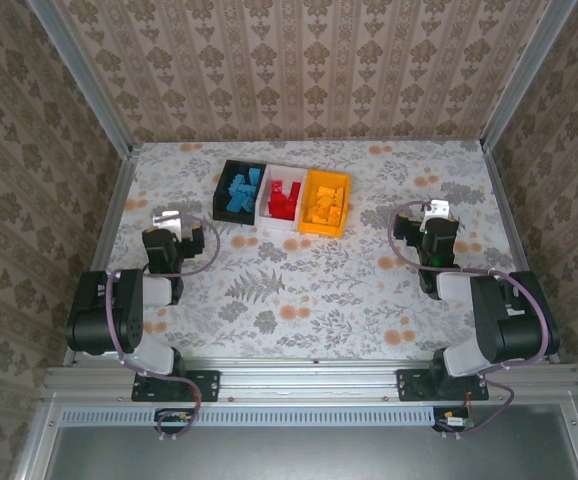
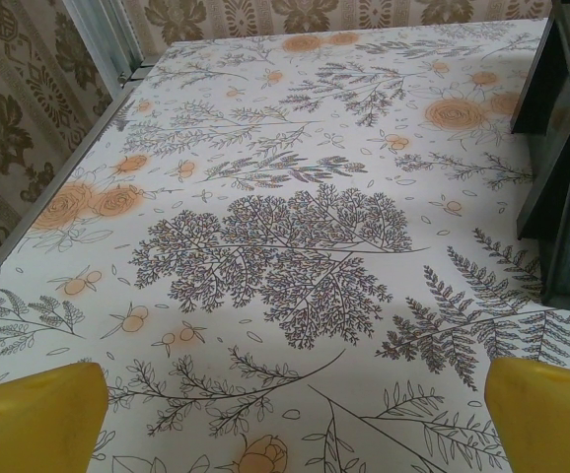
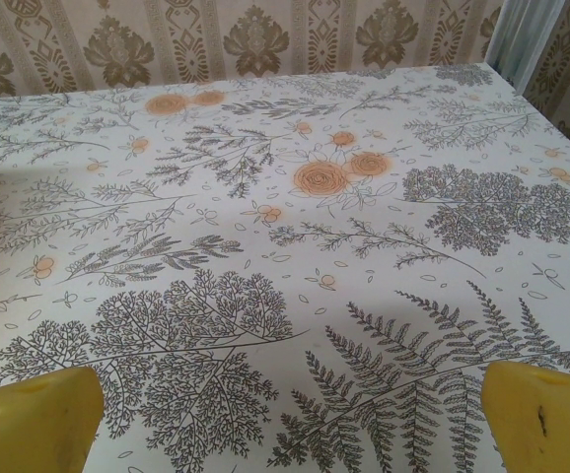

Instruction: Sort the legos into containers by color

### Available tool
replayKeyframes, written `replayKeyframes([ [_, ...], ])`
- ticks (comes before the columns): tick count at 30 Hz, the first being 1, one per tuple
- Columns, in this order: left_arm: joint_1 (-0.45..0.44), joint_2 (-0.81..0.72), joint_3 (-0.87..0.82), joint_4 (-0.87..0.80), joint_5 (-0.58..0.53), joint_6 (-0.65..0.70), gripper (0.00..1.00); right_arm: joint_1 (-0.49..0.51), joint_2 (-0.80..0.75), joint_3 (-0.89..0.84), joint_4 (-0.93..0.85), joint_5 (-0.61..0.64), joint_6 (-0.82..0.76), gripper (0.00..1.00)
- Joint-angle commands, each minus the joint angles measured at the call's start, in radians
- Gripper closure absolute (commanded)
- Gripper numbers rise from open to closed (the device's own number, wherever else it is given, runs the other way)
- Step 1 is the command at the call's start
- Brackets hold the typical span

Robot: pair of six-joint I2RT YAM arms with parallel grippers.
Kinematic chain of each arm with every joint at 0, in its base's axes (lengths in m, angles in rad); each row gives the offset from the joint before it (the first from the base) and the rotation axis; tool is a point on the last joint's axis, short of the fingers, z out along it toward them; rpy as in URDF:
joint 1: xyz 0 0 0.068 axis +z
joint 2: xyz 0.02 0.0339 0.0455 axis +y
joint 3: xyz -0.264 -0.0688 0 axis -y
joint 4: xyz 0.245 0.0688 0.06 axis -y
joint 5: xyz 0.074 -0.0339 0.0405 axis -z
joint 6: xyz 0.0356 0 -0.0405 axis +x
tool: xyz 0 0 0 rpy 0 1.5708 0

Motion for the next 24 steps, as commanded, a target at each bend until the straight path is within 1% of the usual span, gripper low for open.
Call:
replayKeyframes([
  [1,-0.003,0.005,0.022,0.001,-0.011,0.016,0.0,-0.003,0.007,0.011,-0.011,-0.015,0.0,0.0],
  [16,-0.004,0.005,0.022,0.001,-0.011,0.016,0.0,-0.003,0.008,0.012,-0.014,-0.019,-0.001,0.0],
  [17,-0.004,0.005,0.022,0.001,-0.011,0.016,0.0,-0.003,0.013,0.015,-0.015,-0.052,-0.012,0.0],
  [19,-0.004,0.004,0.022,0.001,-0.012,0.016,0.0,-0.006,0.043,0.016,0.01,-0.185,-0.061,0.0],
  [21,-0.004,0.005,0.022,0.001,-0.011,0.016,0.0,-0.014,0.042,0.006,0.025,-0.191,-0.055,0.0],
  [22,-0.004,0.004,0.022,0.001,-0.012,0.016,0.0,-0.014,0.035,-0.006,0.037,-0.175,-0.051,0.0],
  [23,-0.004,0.005,0.022,0.001,-0.012,0.016,0.0,-0.014,0.035,-0.011,0.049,-0.118,-0.026,0.0],
  [24,-0.004,0.004,0.022,0.0,-0.012,0.016,0.0,-0.016,0.037,-0.01,0.051,-0.11,-0.019,0.0],
])
